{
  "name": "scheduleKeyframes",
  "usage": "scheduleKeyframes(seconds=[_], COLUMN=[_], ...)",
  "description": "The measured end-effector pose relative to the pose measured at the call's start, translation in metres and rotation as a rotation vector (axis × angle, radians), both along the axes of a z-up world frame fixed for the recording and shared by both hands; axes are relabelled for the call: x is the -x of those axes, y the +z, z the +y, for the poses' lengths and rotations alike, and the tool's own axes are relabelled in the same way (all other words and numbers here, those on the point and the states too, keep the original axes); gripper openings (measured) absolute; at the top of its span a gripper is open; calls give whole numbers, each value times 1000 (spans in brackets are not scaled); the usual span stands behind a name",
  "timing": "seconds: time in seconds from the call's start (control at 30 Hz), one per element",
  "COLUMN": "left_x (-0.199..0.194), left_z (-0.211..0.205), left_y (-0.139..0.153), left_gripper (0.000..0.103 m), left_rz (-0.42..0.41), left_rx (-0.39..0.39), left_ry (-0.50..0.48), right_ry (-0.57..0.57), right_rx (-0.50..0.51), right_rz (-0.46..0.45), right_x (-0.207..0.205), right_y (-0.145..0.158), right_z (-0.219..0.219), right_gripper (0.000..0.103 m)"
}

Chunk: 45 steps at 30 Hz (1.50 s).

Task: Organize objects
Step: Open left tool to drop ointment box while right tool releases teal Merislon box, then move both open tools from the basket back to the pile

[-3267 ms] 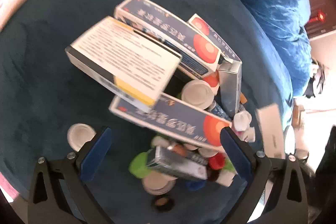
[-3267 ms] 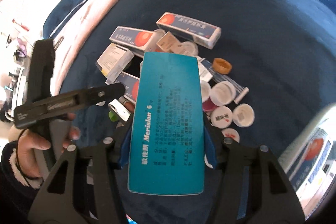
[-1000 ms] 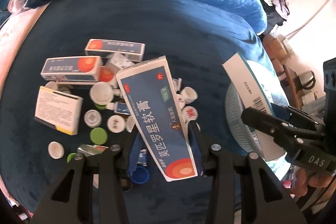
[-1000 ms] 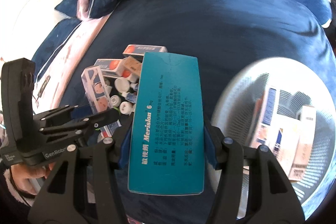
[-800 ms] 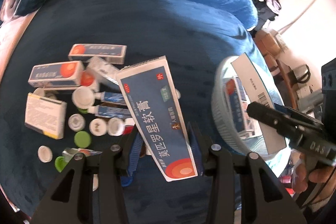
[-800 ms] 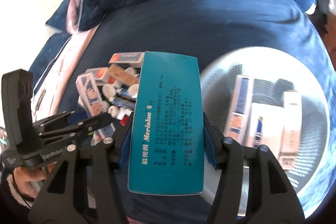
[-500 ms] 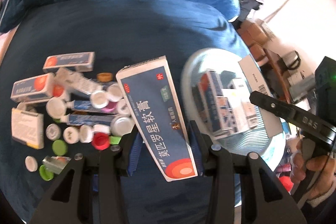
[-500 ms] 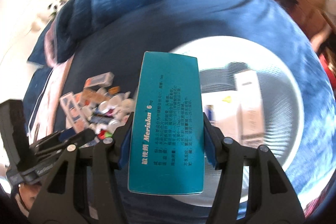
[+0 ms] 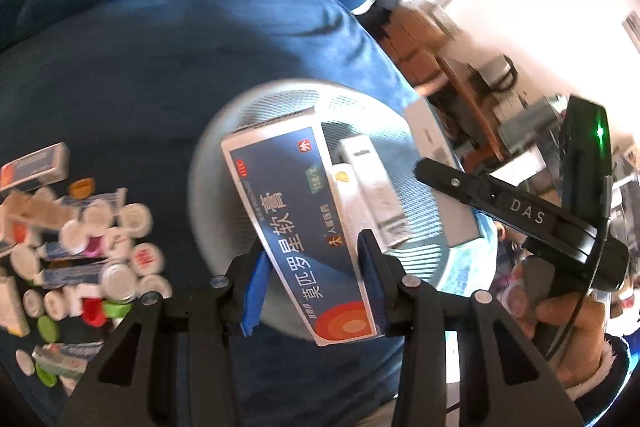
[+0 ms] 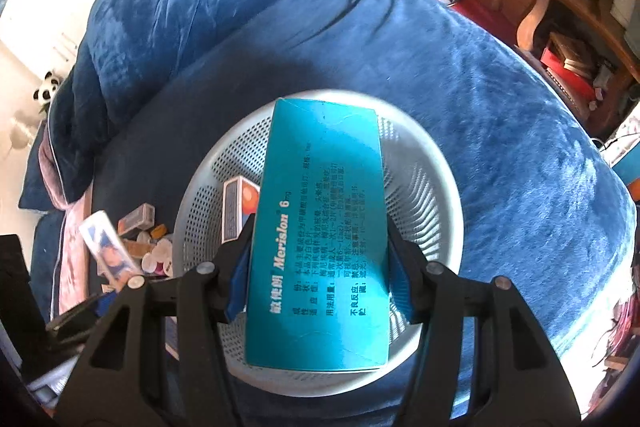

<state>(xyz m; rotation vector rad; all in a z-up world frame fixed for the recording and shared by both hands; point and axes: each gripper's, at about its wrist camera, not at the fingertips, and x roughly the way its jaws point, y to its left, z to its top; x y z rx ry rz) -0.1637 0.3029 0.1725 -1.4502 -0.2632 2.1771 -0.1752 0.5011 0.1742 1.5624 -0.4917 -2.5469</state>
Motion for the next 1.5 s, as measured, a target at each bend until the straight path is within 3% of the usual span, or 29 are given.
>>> scheduleKeyframes(seconds=[0.23,0.3,0.37,0.47,0.63,0.9,1.5], left_x=[13,16,19,20,20,16,20], left_z=[45,47,41,24,-4,-21,-36], left_y=[-4,-5,-3,-1,1,-3,-14], left_gripper=[44,57,94,102,102,102,102], left_rz=[18,32,41,61,67,65,47], left_rx=[60,78,83,110,121,157,159], left_ry=[-84,-80,-53,-12,58,92,119], right_ry=[-22,-19,-16,8,9,-6,-6], right_rx=[16,16,19,45,19,-65,-155], right_rz=[0,-8,-18,-41,-64,-74,-87], right_x=[1,2,3,7,8,5,-2], right_y=[-3,-5,-8,-13,-16,-16,-12], right_z=[10,10,10,8,6,0,-17], right_gripper=[57,57,58,59,76,103,103])
